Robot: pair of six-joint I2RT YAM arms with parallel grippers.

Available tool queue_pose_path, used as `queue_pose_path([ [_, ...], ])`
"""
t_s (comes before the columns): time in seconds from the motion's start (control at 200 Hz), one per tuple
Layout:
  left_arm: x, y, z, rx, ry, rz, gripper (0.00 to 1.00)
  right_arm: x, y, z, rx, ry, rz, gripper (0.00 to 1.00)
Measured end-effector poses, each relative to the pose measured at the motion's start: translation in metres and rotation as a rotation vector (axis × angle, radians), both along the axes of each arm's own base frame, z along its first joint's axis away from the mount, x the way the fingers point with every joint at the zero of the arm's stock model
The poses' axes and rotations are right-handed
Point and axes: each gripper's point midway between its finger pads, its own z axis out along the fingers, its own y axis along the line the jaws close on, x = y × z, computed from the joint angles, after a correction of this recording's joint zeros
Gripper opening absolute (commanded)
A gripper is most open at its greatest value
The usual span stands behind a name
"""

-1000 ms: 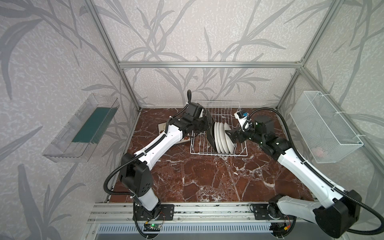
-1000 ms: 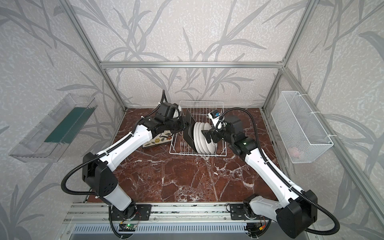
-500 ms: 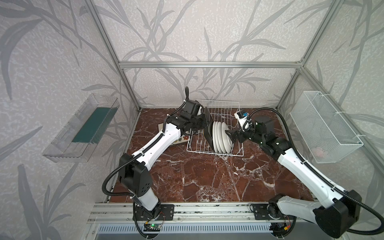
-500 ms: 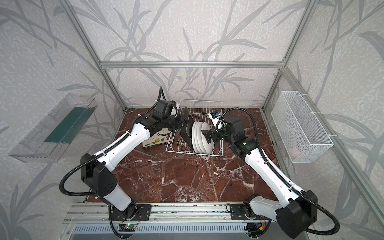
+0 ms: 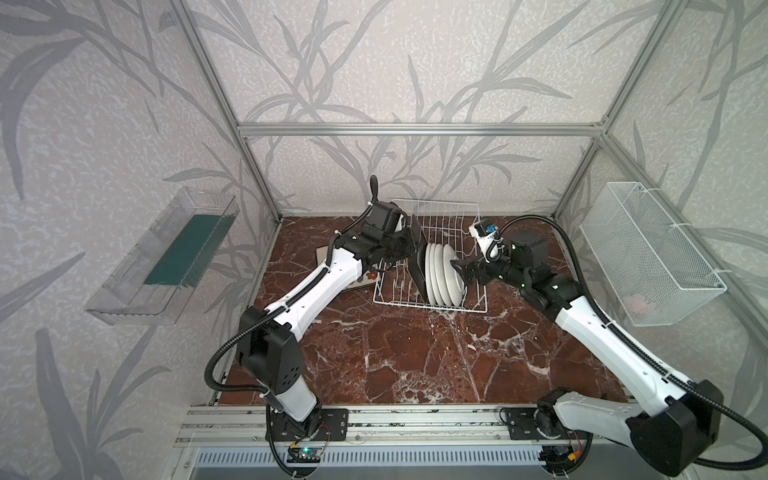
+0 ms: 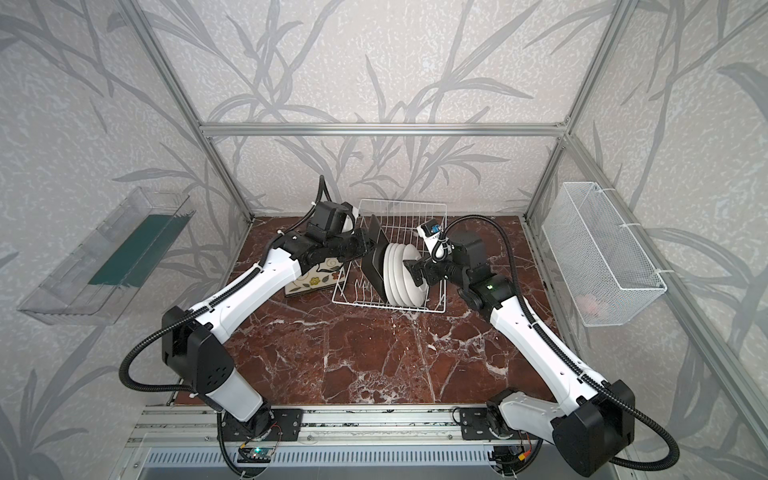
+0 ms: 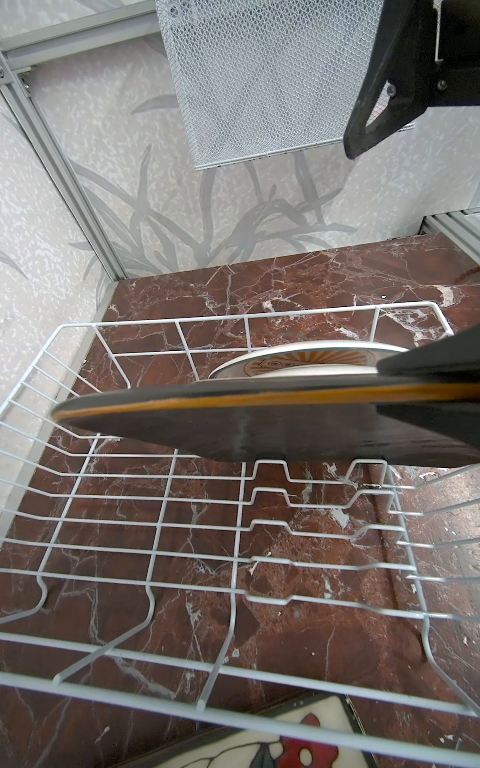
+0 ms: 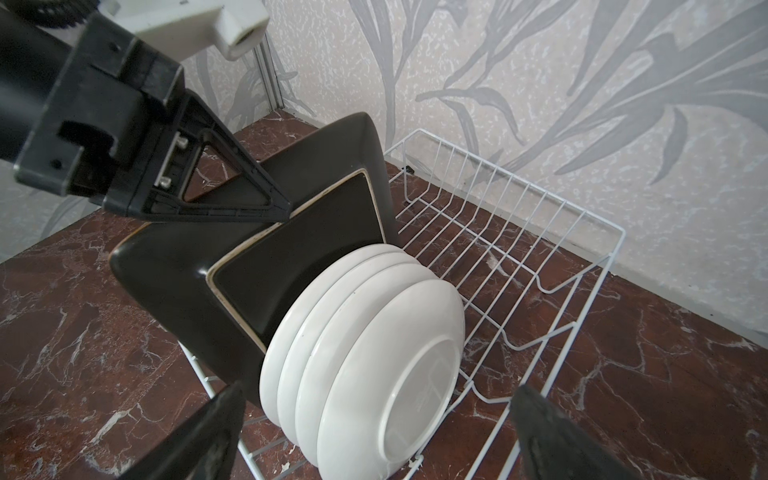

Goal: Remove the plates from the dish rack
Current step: 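Lift the dark square plate up out of the rack with the left gripper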

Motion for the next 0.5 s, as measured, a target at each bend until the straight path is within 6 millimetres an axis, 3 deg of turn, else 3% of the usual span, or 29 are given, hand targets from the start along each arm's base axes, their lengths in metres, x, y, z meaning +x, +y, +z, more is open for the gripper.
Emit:
queue_pose_path([
  [0.18, -0.002, 0.004, 0.001, 0.037, -0.003, -0.008, 0.0, 0.0, 0.0, 0.0, 0.001, 0.0, 0.001, 0.99],
  [0.5, 0.0, 0.009, 0.033, 0.093, -0.101, -0.026, 0.0, 0.0, 0.0, 0.0, 0.001, 0.0, 0.001, 0.99],
])
